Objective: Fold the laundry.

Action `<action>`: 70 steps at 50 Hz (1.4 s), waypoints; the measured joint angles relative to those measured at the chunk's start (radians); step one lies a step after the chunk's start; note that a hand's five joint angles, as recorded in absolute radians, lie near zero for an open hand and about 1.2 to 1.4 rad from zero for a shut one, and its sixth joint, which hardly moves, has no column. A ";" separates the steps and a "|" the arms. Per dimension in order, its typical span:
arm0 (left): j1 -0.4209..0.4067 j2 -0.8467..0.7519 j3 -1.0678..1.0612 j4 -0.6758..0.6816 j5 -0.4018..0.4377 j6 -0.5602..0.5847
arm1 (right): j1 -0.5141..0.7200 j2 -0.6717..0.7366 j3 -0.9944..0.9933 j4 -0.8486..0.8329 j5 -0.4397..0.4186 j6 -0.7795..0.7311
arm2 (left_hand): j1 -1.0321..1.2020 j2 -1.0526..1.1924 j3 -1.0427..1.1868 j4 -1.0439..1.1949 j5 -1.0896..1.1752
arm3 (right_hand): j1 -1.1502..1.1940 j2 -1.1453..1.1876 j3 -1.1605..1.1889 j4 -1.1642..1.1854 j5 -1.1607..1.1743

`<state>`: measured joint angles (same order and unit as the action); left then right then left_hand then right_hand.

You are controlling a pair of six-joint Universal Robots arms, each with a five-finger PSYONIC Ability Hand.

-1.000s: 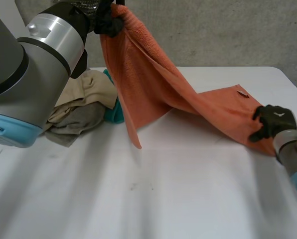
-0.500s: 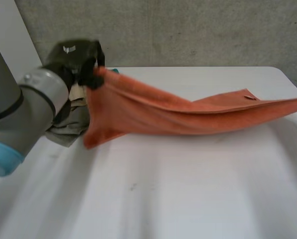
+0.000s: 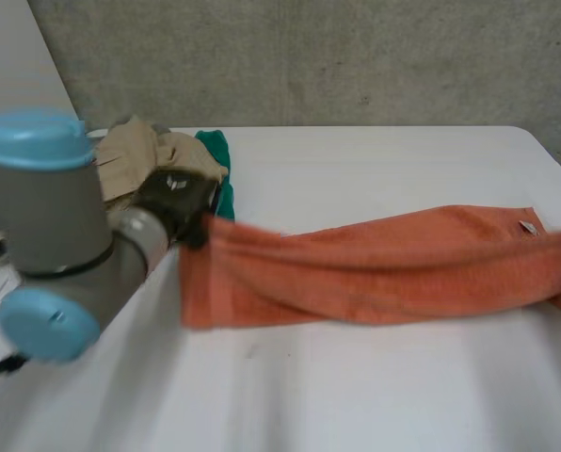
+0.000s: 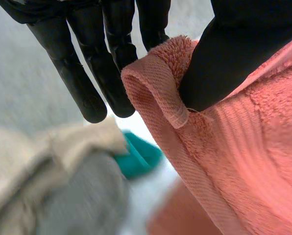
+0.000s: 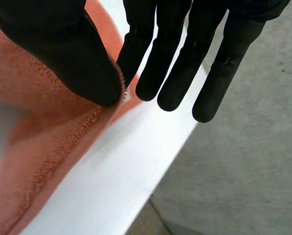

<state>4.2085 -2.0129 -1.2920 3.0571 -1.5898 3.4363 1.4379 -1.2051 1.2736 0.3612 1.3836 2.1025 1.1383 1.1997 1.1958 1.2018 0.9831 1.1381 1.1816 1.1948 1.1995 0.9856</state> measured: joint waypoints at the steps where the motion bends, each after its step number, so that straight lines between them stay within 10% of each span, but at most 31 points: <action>1: 0.000 -0.027 0.058 0.014 0.000 0.016 | 0.015 0.025 -0.030 -0.033 0.020 0.003 | 0.000 0.000 0.000 0.000 0.000 | 0.000 0.000 0.000 0.000 0.000; 12: 0.008 -0.183 0.656 0.265 0.002 0.120 | 0.121 0.057 -0.288 -0.648 0.094 0.123 | 0.000 0.001 0.000 0.000 0.000 | 0.000 0.001 0.001 0.000 0.000; 21: 0.023 -0.159 0.638 0.432 -0.008 0.099 | 0.127 0.029 -0.252 -0.882 0.047 0.215 | 0.000 0.001 0.000 0.000 0.000 | 0.000 0.001 0.001 0.001 0.009; 46: 0.021 -0.066 -0.278 0.420 0.000 0.010 | 0.028 0.097 0.394 -0.730 -0.100 0.208 | 0.000 0.001 0.000 0.000 0.000 | 0.000 0.006 0.001 0.001 0.009; 60: -0.002 0.281 -0.614 0.104 0.004 0.031 | -0.163 -0.113 0.419 -0.032 -0.079 -0.162 | 0.000 0.001 0.000 0.000 0.000 | 0.000 0.006 0.001 0.001 0.009; 70: -0.068 0.236 -0.544 0.073 -0.007 0.034 | -0.138 -0.100 0.363 -0.089 -0.067 -0.259 | 0.000 0.001 0.000 0.000 0.000 | 0.000 0.006 0.001 0.001 0.009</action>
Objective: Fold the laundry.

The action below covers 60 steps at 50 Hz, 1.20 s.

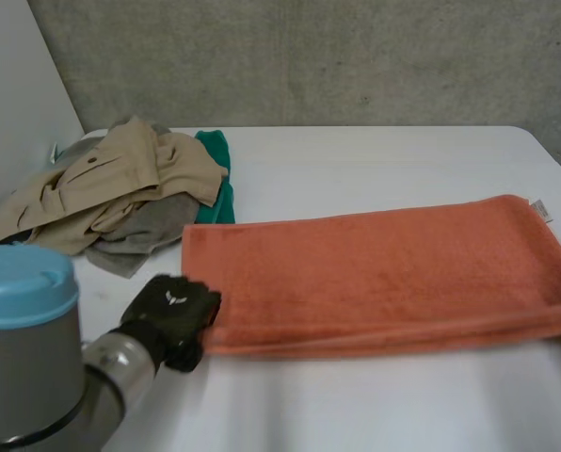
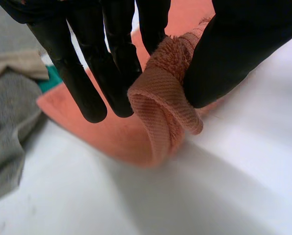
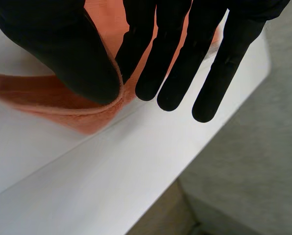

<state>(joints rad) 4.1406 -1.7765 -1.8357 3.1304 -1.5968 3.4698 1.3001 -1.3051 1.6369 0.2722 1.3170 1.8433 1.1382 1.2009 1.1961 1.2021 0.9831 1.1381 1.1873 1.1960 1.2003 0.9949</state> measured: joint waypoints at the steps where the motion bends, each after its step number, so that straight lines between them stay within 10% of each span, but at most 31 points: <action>1: -0.004 -0.015 0.017 0.012 -0.004 0.000 | 0.015 0.018 -0.014 -0.031 0.004 0.011 | 0.000 0.000 0.000 0.000 0.000 | 0.000 0.000 0.000 0.000 0.000; 19: -0.006 -0.352 0.564 0.146 -0.155 0.028 | 0.243 0.398 -0.390 -0.607 0.110 0.077 | 0.000 0.000 0.000 0.000 0.000 | 0.000 0.000 0.000 0.000 0.000; 33: 0.039 -0.403 1.171 0.373 -0.159 0.168 | 0.318 0.224 -0.653 -0.942 0.125 0.363 | 0.000 0.001 0.000 0.000 0.000 | 0.000 0.000 0.000 0.000 0.007; 60: 0.074 -0.244 0.352 0.409 -0.091 0.003 | 0.162 0.265 -0.123 -0.519 -0.108 0.625 | 0.000 0.001 0.000 0.000 0.000 | 0.000 0.000 0.001 0.000 0.008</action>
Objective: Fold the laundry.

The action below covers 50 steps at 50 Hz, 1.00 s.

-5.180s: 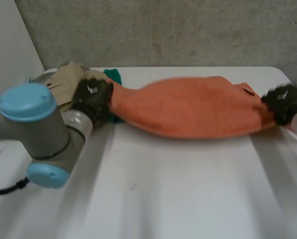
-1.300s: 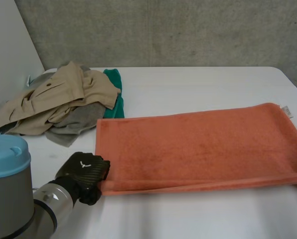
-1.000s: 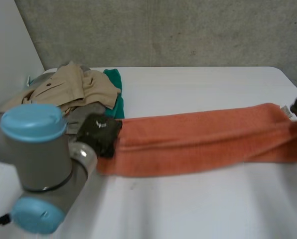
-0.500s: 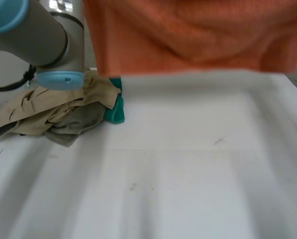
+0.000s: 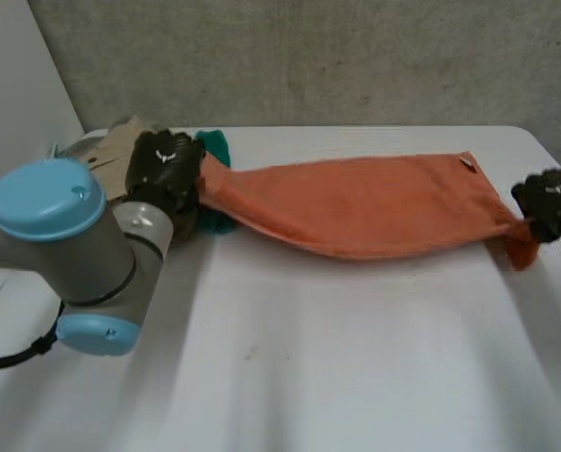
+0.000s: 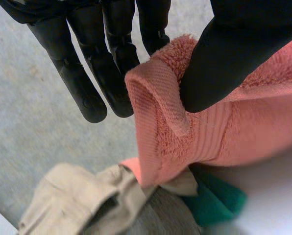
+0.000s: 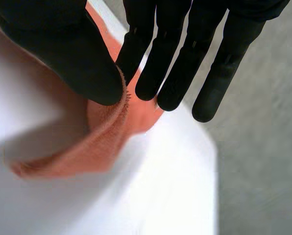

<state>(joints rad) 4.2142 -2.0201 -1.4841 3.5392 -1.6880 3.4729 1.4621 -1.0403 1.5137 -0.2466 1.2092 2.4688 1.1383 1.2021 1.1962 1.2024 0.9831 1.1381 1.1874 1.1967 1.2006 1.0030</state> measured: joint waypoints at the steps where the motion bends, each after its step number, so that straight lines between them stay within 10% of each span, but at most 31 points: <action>1: 0.002 0.000 -0.005 0.000 0.001 -0.004 | -0.008 0.010 0.001 0.003 0.000 0.025 | 0.000 0.000 0.000 0.000 0.000 | 0.000 0.000 0.000 0.000 0.000; 14: 0.020 0.018 -0.004 0.000 0.001 -0.027 | -0.091 0.056 -0.049 0.068 0.008 0.330 | 0.000 0.000 0.000 0.000 0.000 | -0.579 -0.637 -0.646 -0.650 -0.650; 22: 0.019 0.029 0.002 -0.002 0.001 -0.026 | -0.110 0.119 -0.132 0.171 0.014 0.299 | 0.000 0.000 0.000 0.000 0.000 | -0.453 -0.519 -0.527 -0.532 -0.510; 26: 0.020 0.031 0.005 -0.006 -0.001 -0.027 | -0.118 0.151 -0.170 0.191 0.015 0.236 | 0.000 0.000 0.000 0.000 0.000 | 0.008 -0.012 -0.031 -0.037 -0.034; 40: 0.017 0.126 -0.084 -0.095 -0.002 -0.028 | -0.178 -0.032 -0.081 0.226 0.011 0.012 | 0.000 0.000 0.000 0.000 0.000 | 0.008 0.000 -0.005 -0.001 -0.028; 50: -0.013 0.278 -0.304 -0.366 0.019 -0.026 | -0.369 -0.259 0.105 0.564 0.017 -0.531 | 0.000 0.000 0.000 0.000 0.000 | 0.008 0.000 -0.005 -0.001 0.006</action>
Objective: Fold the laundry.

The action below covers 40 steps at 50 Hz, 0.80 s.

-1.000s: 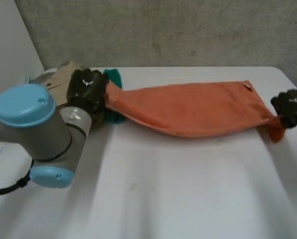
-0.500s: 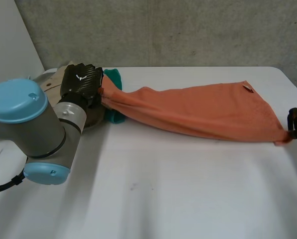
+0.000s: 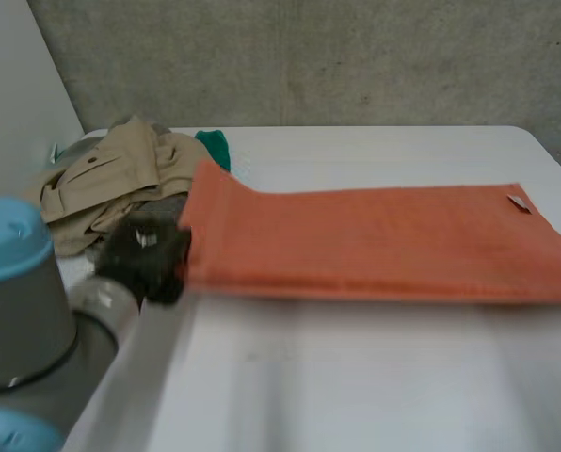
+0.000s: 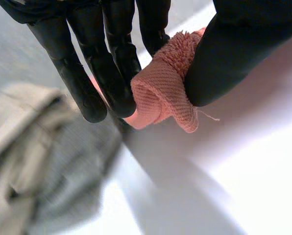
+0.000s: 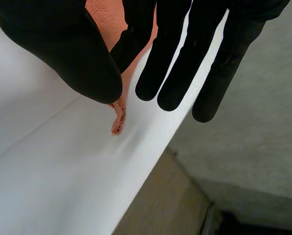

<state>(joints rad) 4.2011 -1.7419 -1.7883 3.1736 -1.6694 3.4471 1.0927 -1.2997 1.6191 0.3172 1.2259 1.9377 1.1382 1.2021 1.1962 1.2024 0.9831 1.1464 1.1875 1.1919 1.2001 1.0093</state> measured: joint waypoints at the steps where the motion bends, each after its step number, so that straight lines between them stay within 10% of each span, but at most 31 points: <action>1: -0.006 0.009 -0.018 -0.016 0.006 0.000 | -0.008 -0.006 0.009 0.020 0.000 -0.029 | 0.000 0.000 0.000 0.000 0.000 | 0.000 0.000 0.000 0.000 0.002; 14: -0.064 -0.067 -0.025 0.020 0.042 0.004 | 0.056 0.064 -0.026 -0.118 0.006 -0.054 | 0.000 0.000 0.000 0.000 0.000 | 0.000 0.000 0.002 0.000 0.006; 40: -0.062 -0.555 0.586 0.151 -0.226 0.011 | 0.395 0.616 -0.564 -0.728 0.076 0.177 | 0.000 0.000 0.000 0.000 0.000 | 0.000 0.000 0.004 0.000 0.010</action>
<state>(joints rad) 4.1395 -2.2970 -1.2021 3.3248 -1.8951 3.4585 1.4882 -0.6834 1.0546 -0.4112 1.3023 2.1146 1.1382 1.2021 1.1966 1.2024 0.9831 1.1461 1.1875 1.1954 1.2003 1.0190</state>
